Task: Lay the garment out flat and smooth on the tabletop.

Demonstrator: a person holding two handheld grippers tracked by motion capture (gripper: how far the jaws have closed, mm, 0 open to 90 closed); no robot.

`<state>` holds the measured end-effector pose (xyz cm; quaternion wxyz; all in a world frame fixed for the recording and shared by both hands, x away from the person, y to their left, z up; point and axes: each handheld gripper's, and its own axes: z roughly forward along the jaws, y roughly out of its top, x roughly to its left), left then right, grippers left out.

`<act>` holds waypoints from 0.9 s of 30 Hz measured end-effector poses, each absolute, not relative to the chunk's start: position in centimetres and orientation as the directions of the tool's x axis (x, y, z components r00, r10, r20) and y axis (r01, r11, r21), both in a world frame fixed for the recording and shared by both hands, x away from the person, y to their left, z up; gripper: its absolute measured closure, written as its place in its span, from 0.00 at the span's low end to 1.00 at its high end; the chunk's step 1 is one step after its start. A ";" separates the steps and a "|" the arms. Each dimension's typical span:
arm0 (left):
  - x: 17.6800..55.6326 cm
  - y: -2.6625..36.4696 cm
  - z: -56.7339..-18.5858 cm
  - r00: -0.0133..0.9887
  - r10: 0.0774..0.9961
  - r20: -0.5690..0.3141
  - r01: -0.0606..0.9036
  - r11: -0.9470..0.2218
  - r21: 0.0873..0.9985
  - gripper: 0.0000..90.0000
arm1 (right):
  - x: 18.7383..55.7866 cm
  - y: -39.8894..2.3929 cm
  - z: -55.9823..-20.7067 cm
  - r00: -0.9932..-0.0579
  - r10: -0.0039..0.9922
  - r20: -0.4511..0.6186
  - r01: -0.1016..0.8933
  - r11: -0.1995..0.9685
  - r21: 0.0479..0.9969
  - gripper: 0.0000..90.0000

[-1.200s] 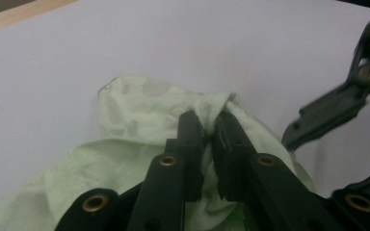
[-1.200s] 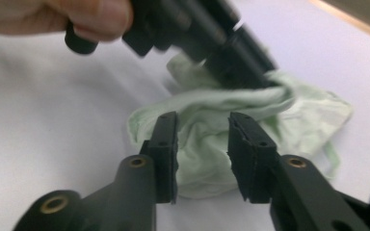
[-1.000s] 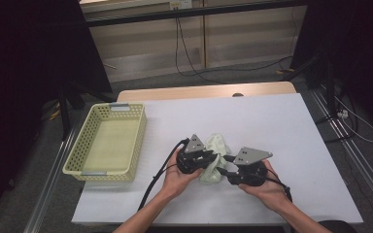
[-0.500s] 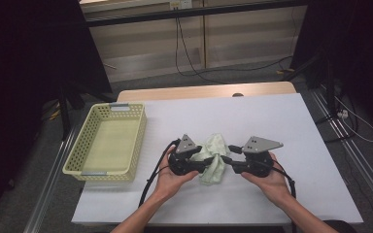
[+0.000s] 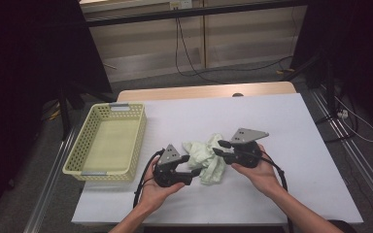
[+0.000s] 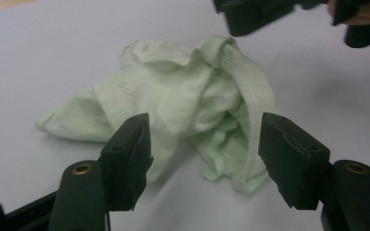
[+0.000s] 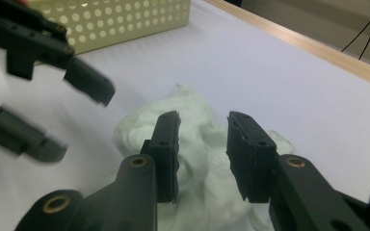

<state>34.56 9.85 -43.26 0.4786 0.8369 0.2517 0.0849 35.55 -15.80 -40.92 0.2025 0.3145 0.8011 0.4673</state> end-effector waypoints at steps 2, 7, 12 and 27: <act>34.1 9.7 -43.4 0.866 0.487 -0.117 0.345 -0.411 0.844 0.41 | 36.1 -15.0 -41.0 -0.729 0.684 -0.034 0.316 0.379 0.870 0.72; 33.3 9.0 -44.3 0.887 0.443 -0.128 0.342 -0.445 0.828 0.44 | 36.6 -14.4 -42.0 -0.742 0.669 -0.030 0.346 0.421 0.839 0.72; 33.1 8.2 -45.1 0.897 0.428 -0.111 0.334 -0.491 0.804 0.46 | 36.9 -14.8 -42.8 -0.730 0.683 0.003 0.383 0.405 0.830 0.74; 33.4 6.5 -46.5 0.913 0.399 -0.077 0.311 -0.564 0.765 0.58 | 36.4 -16.5 -42.6 -0.697 0.717 0.016 0.391 0.362 0.847 0.92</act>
